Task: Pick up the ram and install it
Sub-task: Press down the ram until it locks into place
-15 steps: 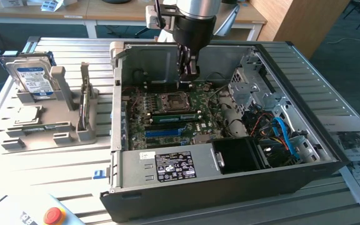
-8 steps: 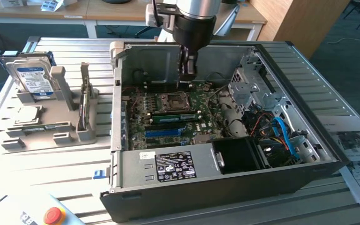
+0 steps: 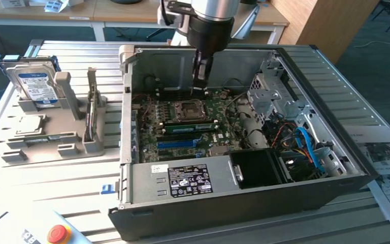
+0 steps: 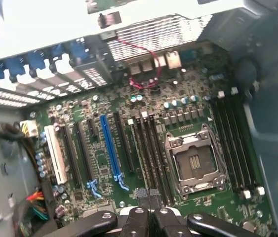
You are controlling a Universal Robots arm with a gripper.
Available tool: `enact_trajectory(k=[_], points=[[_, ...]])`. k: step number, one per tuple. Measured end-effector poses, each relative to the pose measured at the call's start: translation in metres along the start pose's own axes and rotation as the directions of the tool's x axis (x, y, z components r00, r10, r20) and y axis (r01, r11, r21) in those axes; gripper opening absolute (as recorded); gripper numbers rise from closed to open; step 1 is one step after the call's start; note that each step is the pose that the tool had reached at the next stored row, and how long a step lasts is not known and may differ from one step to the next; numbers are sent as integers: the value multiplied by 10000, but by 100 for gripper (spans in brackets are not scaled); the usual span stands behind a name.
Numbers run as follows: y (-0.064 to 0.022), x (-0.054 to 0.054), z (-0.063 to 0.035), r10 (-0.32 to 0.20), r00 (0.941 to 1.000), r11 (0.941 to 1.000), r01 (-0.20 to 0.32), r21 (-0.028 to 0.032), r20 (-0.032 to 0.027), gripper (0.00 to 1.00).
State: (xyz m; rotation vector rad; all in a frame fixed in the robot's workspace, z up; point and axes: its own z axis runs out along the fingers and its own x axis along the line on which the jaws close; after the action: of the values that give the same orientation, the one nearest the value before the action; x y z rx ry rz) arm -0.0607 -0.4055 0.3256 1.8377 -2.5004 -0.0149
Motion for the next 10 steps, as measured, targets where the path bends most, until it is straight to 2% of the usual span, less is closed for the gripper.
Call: enact_trajectory(k=[5,10], points=[[0,0,0,888,9960,9960,-888,-24,26,10],[0,0,0,1769,9842,9842,-1769,-50,50,10]])
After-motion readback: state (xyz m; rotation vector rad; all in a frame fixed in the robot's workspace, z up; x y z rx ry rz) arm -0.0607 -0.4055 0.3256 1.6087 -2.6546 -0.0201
